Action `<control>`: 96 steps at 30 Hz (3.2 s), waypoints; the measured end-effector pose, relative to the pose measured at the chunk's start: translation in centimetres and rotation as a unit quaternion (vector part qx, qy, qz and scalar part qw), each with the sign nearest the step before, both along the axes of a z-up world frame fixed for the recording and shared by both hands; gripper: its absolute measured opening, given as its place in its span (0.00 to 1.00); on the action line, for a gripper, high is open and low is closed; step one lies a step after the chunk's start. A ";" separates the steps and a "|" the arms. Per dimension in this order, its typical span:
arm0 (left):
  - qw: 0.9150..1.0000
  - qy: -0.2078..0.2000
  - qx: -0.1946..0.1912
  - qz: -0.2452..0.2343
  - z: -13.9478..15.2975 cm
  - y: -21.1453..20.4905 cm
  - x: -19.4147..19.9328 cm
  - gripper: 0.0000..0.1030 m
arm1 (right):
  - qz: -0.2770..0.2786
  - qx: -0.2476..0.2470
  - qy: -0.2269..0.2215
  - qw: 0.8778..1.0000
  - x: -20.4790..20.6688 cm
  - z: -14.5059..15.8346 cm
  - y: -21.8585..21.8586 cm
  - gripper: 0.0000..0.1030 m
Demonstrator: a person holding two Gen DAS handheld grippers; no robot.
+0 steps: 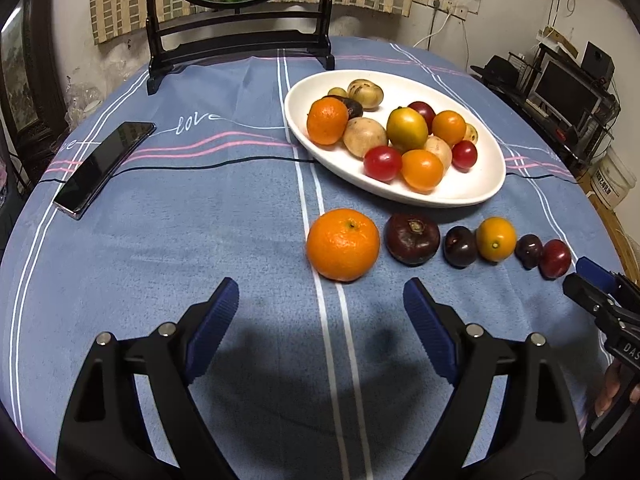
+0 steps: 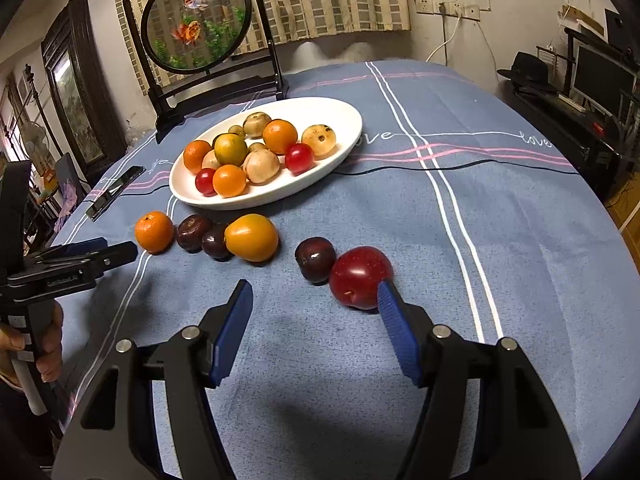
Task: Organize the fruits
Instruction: 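Withdraw both open tools back to the fruit cluster, then grasp a large tangerine with the left tool while the right grasps a red plum, then carry tangerine and red plum onto the white plate and open both tools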
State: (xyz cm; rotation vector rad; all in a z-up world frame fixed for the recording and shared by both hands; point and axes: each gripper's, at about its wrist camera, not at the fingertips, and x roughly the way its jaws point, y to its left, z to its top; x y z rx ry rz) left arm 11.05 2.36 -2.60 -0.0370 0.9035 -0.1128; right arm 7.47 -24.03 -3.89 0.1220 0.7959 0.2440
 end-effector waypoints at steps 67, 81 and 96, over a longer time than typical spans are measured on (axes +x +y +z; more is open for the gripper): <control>0.998 -0.043 0.032 -0.038 6.0 -2.8 6.2 0.42 | 0.062 -0.023 -0.065 0.996 6.2 7.7 4.6 0.40; 0.999 -0.005 0.039 -0.037 4.0 -4.8 14.8 0.42 | 0.034 0.028 -0.003 0.999 17.9 5.6 6.4 0.40; 0.998 -0.040 0.026 -0.038 4.2 -4.9 15.1 0.51 | 0.040 0.101 0.051 0.993 19.9 3.5 6.4 0.43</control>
